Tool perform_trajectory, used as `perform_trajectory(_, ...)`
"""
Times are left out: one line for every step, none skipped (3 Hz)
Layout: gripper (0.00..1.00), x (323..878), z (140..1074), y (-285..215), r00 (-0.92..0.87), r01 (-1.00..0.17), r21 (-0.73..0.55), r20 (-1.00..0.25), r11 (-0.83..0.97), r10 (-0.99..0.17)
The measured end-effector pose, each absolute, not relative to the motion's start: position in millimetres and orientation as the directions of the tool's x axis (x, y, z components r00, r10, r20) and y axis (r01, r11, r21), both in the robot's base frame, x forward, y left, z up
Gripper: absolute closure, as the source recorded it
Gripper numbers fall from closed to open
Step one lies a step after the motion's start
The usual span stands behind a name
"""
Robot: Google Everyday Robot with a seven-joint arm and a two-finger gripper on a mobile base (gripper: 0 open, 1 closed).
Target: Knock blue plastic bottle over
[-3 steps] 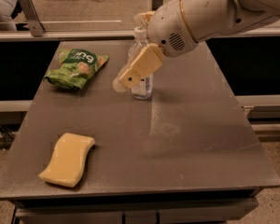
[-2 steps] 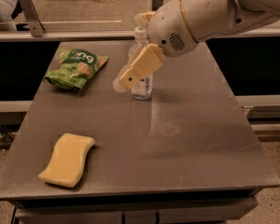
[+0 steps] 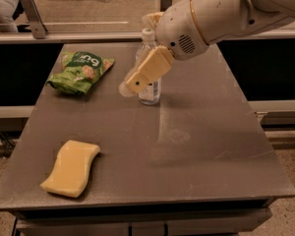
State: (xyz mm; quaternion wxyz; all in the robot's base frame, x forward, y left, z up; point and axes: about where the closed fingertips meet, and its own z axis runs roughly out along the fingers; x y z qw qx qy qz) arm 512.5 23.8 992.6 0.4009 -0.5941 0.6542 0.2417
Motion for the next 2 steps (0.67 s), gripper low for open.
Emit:
perform_trajectory(0.00,512.5,992.7,23.8,0.027,-0.971,-0.160,-0.812,0.177,-0.583)
perform_trajectory(0.00,512.5,992.9,23.8,0.028,-0.971,-0.160,-0.812,0.177,-0.583)
